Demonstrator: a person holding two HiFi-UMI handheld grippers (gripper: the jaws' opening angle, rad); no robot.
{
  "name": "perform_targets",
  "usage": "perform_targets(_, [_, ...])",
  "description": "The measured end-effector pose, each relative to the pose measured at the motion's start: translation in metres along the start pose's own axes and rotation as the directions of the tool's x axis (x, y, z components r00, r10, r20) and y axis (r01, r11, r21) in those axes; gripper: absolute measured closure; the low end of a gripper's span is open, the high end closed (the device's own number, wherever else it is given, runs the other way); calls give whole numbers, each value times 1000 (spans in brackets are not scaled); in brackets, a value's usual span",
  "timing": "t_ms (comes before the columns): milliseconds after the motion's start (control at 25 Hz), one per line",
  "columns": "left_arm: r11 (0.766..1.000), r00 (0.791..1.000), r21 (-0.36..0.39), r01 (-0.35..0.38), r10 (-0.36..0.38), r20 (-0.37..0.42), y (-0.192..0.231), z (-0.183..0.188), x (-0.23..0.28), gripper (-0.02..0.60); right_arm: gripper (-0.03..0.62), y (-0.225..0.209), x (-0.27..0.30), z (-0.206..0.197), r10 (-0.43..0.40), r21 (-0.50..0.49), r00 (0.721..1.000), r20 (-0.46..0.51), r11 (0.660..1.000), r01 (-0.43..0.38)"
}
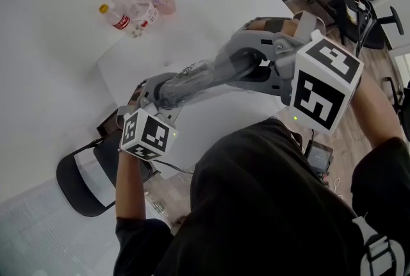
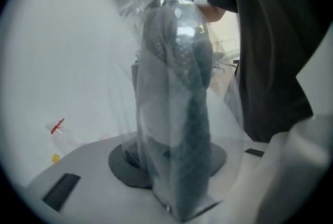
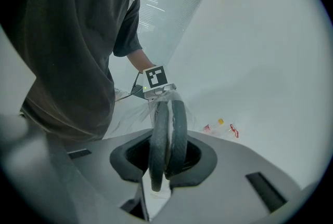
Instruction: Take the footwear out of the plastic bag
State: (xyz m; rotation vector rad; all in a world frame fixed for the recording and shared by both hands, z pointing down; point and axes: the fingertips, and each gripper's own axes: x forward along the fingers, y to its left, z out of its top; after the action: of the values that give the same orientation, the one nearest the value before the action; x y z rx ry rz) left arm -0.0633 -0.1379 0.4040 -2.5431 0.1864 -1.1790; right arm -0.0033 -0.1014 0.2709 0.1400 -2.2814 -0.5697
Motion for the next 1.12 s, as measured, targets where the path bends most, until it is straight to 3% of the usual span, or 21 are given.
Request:
perform_targets(400, [998,999,-57,37,-39,-29,-7,-3,-3,442,508,4,4,-7,14,32,1000,-2,999,-14])
perform_targets(1120, [996,999,-85,-2,-2,-47,-7,-31,-6,446,511,6,8,-13,23,36,1000,5,999,-23])
